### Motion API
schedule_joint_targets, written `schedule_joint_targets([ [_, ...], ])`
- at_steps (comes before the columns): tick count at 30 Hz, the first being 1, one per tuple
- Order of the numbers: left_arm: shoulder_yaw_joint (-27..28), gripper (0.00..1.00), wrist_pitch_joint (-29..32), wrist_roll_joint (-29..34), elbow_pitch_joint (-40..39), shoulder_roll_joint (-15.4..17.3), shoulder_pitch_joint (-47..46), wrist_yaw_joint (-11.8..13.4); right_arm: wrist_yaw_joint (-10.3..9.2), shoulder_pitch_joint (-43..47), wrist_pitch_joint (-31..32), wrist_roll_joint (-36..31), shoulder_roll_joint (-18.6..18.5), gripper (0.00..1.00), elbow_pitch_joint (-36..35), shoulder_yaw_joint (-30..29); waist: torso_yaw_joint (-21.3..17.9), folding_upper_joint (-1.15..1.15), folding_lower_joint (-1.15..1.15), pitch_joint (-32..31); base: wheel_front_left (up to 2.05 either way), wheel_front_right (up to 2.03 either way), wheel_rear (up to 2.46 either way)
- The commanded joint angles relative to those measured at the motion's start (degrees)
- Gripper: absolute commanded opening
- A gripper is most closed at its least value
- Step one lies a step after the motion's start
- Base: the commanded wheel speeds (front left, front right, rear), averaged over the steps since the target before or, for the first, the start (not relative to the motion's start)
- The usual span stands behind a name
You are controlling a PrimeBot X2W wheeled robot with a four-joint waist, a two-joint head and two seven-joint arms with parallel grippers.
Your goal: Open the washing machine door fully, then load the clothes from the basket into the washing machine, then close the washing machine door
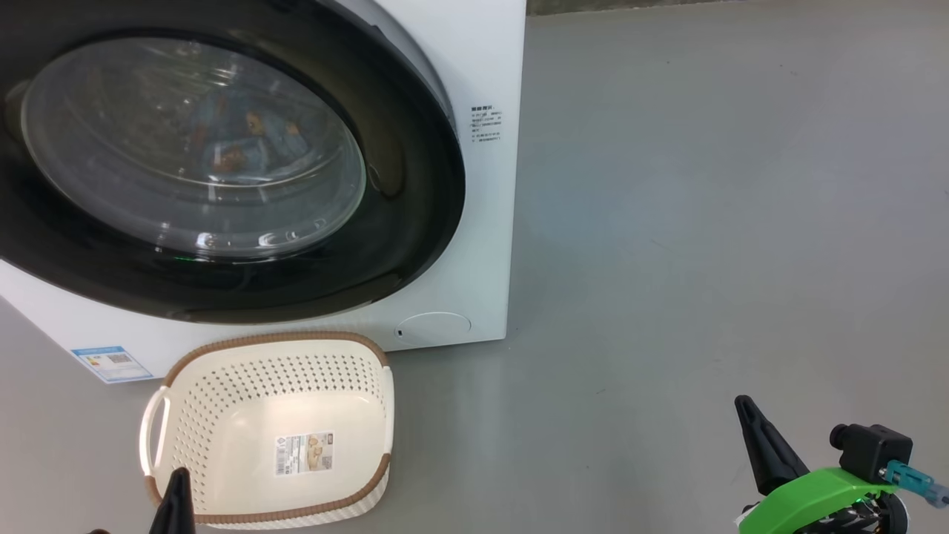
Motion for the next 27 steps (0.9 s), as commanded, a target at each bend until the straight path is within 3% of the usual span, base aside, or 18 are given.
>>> schedule_joint_targets([
  [1,0.8,0.0,0.54,-1.84,-1.44,0.61,-1.57,-0.02,-0.02,-0.8,0.41,1.95,-0.21,0.0,-1.73,-0.74,0.08,0.0,-0.01,-0.07,0.0,0.0,0.0],
  [27,1.69,0.0,4.82,-16.97,-2.07,0.1,-3.13,-0.06,-0.05,-0.46,4.7,16.26,1.53,0.0,-3.99,-3.07,1.01,0.0,-0.01,-0.97,0.0,0.0,0.0],
])
